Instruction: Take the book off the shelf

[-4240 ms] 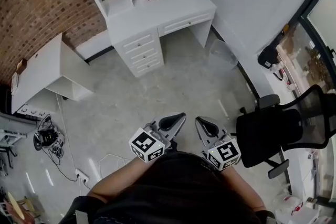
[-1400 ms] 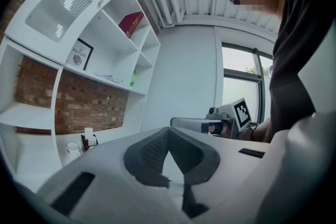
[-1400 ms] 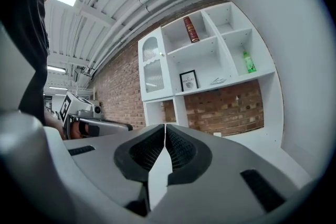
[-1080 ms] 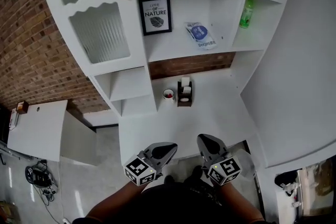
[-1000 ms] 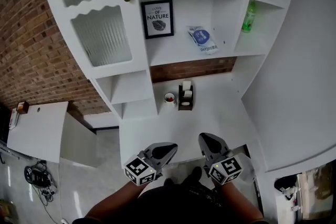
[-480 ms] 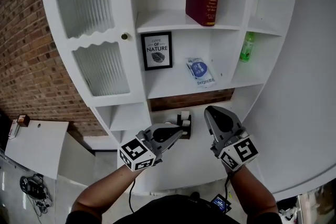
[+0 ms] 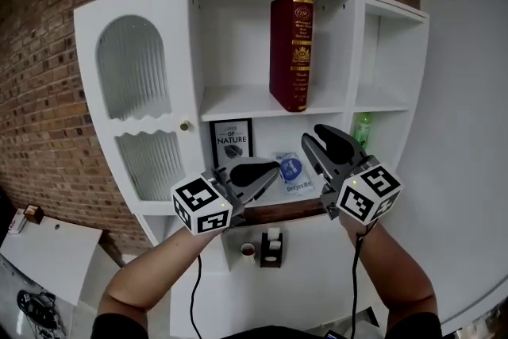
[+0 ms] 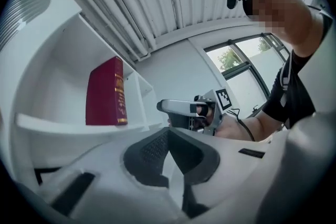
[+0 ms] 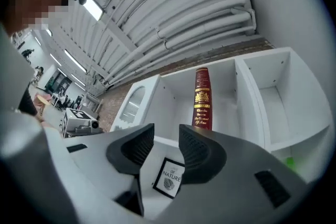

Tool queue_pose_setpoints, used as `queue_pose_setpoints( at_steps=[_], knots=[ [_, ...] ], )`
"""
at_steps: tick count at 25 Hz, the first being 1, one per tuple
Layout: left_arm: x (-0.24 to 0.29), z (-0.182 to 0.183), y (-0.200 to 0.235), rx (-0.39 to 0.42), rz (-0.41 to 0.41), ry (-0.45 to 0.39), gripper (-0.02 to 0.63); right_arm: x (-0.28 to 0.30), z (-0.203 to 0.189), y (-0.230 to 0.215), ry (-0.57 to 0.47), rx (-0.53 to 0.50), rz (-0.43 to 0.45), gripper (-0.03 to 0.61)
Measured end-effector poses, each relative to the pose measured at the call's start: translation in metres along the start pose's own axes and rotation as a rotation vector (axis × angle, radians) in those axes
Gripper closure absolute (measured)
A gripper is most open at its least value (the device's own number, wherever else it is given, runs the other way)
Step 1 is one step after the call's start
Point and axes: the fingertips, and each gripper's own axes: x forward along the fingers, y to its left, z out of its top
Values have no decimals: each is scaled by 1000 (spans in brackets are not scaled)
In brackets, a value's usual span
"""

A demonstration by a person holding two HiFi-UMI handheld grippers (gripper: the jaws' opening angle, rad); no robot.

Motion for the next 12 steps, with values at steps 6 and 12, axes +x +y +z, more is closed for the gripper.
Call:
queue_pose_setpoints(
  at_steps=[6,12],
  knots=[
    [29,55,49,77,48,-26,606,52,48,-43,-12,-36,-41,362],
    [39,87,93,76,107,-37,606,93,45,-80,97,-35,-94,308]
  ],
)
